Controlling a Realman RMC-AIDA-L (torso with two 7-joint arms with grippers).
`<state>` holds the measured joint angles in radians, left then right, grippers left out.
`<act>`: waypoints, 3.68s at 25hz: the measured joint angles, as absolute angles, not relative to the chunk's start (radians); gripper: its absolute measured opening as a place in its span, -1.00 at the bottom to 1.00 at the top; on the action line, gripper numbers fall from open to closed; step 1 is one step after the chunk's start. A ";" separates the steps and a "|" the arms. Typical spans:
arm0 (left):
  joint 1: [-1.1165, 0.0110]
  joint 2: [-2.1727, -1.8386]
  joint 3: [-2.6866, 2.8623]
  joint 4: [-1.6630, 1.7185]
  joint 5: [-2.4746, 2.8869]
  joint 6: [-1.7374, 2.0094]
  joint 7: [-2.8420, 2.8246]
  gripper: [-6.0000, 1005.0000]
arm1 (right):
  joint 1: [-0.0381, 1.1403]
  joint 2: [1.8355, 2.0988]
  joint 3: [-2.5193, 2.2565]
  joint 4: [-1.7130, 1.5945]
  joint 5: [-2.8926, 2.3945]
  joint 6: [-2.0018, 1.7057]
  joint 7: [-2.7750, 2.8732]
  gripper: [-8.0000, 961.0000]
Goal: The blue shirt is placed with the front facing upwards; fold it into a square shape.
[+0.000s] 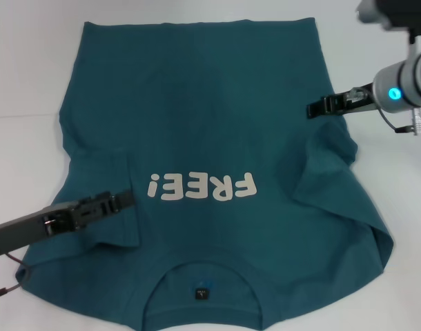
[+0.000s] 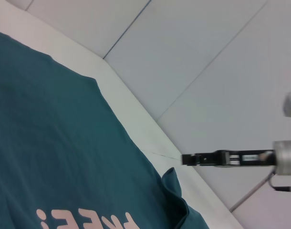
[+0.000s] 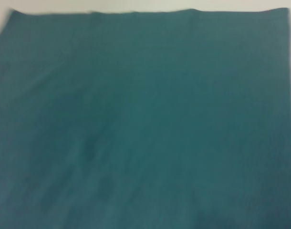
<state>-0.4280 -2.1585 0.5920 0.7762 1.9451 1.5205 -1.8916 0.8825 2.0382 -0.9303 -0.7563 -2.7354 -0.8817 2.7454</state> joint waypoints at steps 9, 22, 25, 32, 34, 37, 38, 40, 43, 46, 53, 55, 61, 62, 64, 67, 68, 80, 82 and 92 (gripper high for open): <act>-0.426 -2.116 0.531 0.803 1.957 1.535 -2.166 0.61 | 0.669 2.003 -0.910 -0.948 -2.212 -1.261 2.587 0.37; -0.419 -2.090 0.462 0.829 2.183 1.523 -2.536 0.61 | 0.659 1.978 -0.855 -0.934 -2.166 -1.426 2.582 0.37; -0.412 -2.088 0.433 0.832 2.215 1.509 -2.544 0.61 | 0.660 1.977 -0.856 -0.926 -2.166 -1.427 2.574 0.37; -0.403 -2.085 0.388 0.832 2.289 1.448 -2.528 0.61 | 0.661 1.973 -0.854 -0.891 -2.164 -1.421 2.560 0.37; -0.400 -2.085 0.386 0.828 2.292 1.426 -2.519 0.61 | 0.661 1.972 -0.854 -0.887 -2.164 -1.419 2.560 0.37; -0.400 -2.089 0.389 0.824 2.292 1.404 -2.511 0.61 | 0.660 1.972 -0.854 -0.886 -2.163 -1.416 2.559 0.37; -0.401 -2.090 0.391 0.823 2.292 1.397 -2.511 0.61 | 0.660 1.971 -0.854 -0.886 -2.162 -1.414 2.559 0.37; -0.404 -2.090 0.397 0.816 2.293 1.378 -2.507 0.61 | 0.660 1.971 -0.854 -0.886 -2.162 -1.412 2.559 0.37; -0.407 -2.087 0.398 0.800 2.294 1.355 -2.494 0.61 | 0.659 1.971 -0.854 -0.886 -2.163 -1.411 2.559 0.37; -0.408 -2.087 0.398 0.791 2.302 1.339 -2.487 0.61 | 0.658 1.971 -0.854 -0.886 -2.164 -1.409 2.559 0.37; -0.406 -2.086 0.397 0.788 2.307 1.333 -2.478 0.61 | 0.656 1.970 -0.853 -0.886 -2.165 -1.406 2.559 0.37; -0.405 -2.087 0.397 0.787 2.309 1.333 -2.477 0.61 | 0.656 1.970 -0.853 -0.886 -2.165 -1.405 2.559 0.37; -0.404 -2.088 0.397 0.787 2.332 1.338 -2.475 0.61 | 0.653 1.970 -0.852 -0.887 -2.163 -1.405 2.559 0.37; -0.403 -2.088 0.397 0.787 2.332 1.345 -2.474 0.61 | 0.652 1.970 -0.851 -0.887 -2.163 -1.405 2.559 0.37; -0.402 -2.090 0.397 0.787 2.330 1.359 -2.473 0.61 | 0.652 1.970 -0.848 -0.887 -2.163 -1.405 2.559 0.37; -0.401 -2.090 0.397 0.787 2.325 1.389 -2.470 0.61 | 0.652 1.970 -0.845 -0.887 -2.163 -1.405 2.559 0.37; -0.403 -2.091 0.397 0.787 2.324 1.403 -2.468 0.61 | 0.652 1.970 -0.845 -0.887 -2.163 -1.405 2.559 0.37; -0.417 -2.093 0.398 0.787 2.323 1.464 -2.461 0.61 | 0.647 1.970 -0.843 -0.885 -2.160 -1.405 2.555 0.37; -0.420 -2.092 0.398 0.787 2.324 1.457 -2.461 0.61 | 0.647 1.970 -0.843 -0.885 -2.160 -1.405 2.555 0.37; -0.433 -2.086 0.400 0.780 2.327 1.400 -2.420 0.61 | 0.651 1.968 -0.815 -0.858 -2.160 -1.405 2.532 0.37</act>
